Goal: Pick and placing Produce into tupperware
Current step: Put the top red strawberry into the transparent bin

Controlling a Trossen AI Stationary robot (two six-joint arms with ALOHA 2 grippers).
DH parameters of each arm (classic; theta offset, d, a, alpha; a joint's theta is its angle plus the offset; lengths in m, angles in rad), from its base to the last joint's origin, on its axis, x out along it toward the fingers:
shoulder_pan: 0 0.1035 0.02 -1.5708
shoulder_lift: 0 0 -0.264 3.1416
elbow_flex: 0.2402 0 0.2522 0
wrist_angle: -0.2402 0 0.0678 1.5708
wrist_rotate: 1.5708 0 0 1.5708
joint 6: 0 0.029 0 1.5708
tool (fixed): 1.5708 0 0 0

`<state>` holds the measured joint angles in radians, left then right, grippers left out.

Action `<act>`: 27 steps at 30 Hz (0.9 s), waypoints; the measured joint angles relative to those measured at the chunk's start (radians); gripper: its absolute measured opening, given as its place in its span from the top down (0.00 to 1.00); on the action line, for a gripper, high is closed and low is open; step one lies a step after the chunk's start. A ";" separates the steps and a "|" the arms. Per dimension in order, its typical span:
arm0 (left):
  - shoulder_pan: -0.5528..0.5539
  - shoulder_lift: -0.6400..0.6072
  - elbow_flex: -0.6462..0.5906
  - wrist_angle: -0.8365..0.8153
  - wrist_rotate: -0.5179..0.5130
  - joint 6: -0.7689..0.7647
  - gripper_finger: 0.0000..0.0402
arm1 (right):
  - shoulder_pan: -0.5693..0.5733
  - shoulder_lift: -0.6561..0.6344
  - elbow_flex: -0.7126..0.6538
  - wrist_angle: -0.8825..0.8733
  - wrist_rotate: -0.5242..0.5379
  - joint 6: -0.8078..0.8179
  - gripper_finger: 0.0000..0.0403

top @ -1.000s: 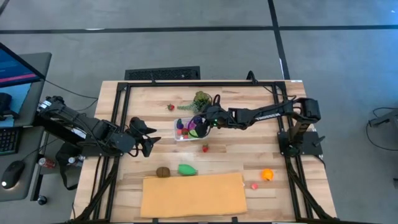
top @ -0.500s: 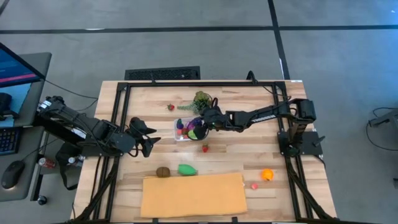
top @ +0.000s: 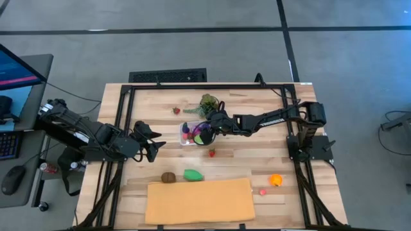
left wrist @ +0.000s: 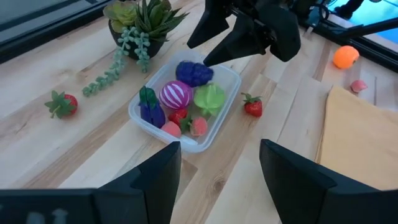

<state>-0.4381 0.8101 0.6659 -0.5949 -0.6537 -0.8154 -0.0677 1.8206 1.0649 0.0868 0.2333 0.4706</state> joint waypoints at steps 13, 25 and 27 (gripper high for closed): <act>0.000 0.000 0.000 0.001 0.000 0.000 0.48 | 0.010 -0.049 0.000 -0.021 -0.003 -0.008 0.36; 0.000 0.000 0.000 0.000 -0.001 0.011 0.48 | 0.086 -0.256 0.000 -0.417 -0.023 0.002 0.36; 0.000 0.000 0.000 0.000 -0.002 0.025 0.48 | 0.107 -0.283 0.000 -0.486 -0.023 0.020 0.36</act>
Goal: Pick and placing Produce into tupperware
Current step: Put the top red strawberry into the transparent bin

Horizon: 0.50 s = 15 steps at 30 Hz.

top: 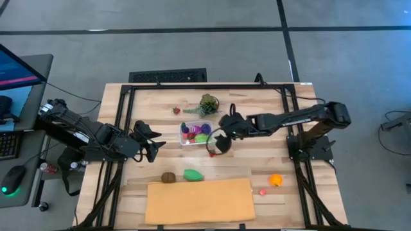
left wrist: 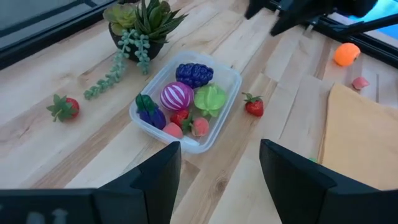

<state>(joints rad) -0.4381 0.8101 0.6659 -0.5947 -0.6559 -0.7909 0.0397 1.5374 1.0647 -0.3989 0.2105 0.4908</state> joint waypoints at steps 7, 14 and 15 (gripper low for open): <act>0.000 0.002 0.000 -0.046 -0.081 0.083 0.48 | 0.088 -0.055 0.000 -0.147 0.000 0.078 0.36; 0.062 0.002 0.000 -0.219 -0.144 0.241 0.48 | 0.195 -0.067 0.000 -0.305 0.000 0.230 0.36; 0.085 0.002 0.000 -0.232 -0.141 0.269 0.48 | 0.214 -0.067 0.000 -0.329 0.000 0.258 0.36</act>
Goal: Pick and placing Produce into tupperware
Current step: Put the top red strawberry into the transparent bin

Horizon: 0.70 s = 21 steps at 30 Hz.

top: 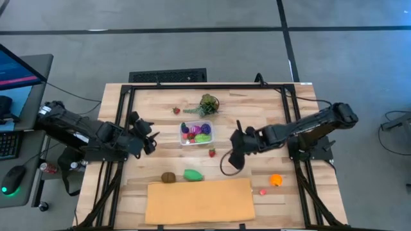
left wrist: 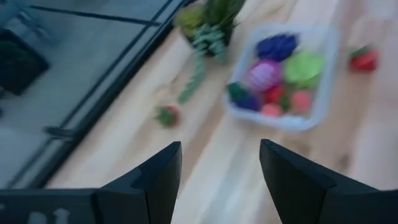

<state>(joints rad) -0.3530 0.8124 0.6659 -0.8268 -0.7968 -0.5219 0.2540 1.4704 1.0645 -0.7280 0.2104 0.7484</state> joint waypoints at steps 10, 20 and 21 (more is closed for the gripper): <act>0.406 0.002 0.000 0.119 0.209 0.360 0.48 | 0.169 0.000 0.000 -0.120 0.001 0.261 0.36; 0.801 0.092 0.000 0.237 0.608 0.678 0.48 | 0.253 0.001 0.000 -0.132 0.034 0.443 0.36; 0.829 0.108 0.000 0.248 0.648 0.698 0.48 | 0.258 0.001 0.000 -0.132 0.034 0.455 0.36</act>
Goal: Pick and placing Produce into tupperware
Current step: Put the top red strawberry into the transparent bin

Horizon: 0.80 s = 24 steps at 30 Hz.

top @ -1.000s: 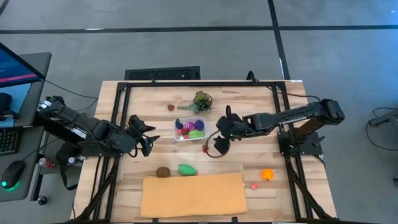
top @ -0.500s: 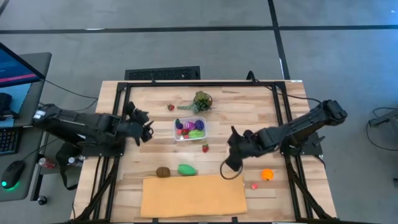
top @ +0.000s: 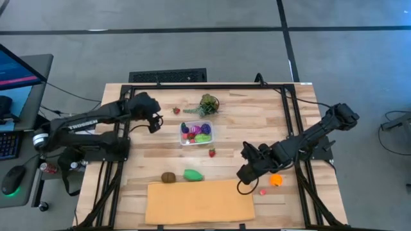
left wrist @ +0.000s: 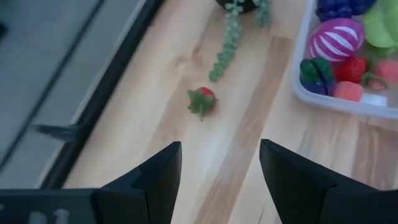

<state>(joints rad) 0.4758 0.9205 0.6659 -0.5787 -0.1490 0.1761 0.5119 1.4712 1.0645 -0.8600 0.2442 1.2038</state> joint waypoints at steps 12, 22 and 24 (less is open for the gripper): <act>0.150 0.245 0.000 0.147 0.216 0.101 0.48 | 0.025 0.000 0.000 0.000 0.024 0.073 0.37; 0.190 0.391 0.015 0.241 0.233 0.125 0.48 | 0.024 0.000 0.000 0.000 0.053 0.072 0.37; 0.197 0.414 0.040 0.229 0.240 0.159 0.48 | 0.024 0.000 0.000 -0.001 0.054 0.071 0.37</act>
<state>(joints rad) 0.6728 1.3343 0.7060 -0.3498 0.0911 0.3350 0.5362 1.4715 1.0645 -0.8607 0.2984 1.2751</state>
